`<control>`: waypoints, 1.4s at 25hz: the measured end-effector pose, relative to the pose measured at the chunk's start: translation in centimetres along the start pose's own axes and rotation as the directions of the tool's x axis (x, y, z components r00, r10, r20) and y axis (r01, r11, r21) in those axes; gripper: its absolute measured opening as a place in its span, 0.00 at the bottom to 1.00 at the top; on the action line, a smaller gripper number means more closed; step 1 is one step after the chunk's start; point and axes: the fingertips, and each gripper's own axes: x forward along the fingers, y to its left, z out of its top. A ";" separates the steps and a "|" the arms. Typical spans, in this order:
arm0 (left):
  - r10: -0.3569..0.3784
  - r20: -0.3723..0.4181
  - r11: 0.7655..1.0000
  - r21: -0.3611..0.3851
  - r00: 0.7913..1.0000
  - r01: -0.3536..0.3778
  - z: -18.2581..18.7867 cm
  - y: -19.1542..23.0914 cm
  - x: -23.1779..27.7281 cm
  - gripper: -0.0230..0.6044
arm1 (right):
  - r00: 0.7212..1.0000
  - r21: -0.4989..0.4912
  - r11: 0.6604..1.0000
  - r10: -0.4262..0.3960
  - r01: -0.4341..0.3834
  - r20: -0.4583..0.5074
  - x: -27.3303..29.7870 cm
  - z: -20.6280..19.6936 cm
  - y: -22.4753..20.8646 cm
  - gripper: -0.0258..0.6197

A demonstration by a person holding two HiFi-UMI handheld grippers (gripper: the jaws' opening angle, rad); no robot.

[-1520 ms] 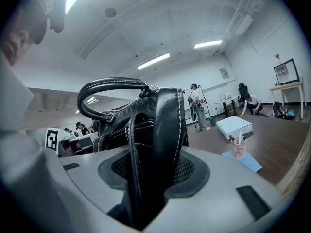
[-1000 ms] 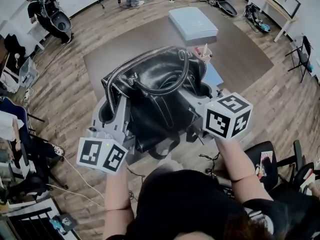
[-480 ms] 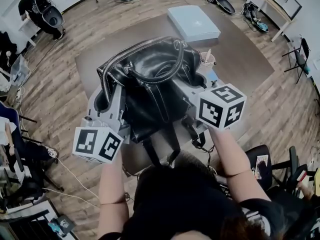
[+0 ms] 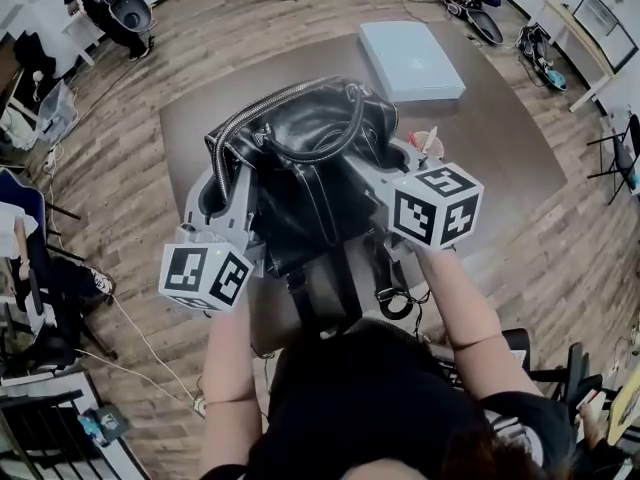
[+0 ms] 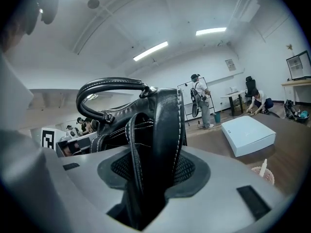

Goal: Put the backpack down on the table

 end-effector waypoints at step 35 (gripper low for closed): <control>0.093 0.007 0.996 0.016 0.996 -0.093 -7.3 6.1 3.5 0.25 | 0.995 -0.140 0.986 0.092 -0.095 -0.030 7.2 -3.3 -4.8 0.38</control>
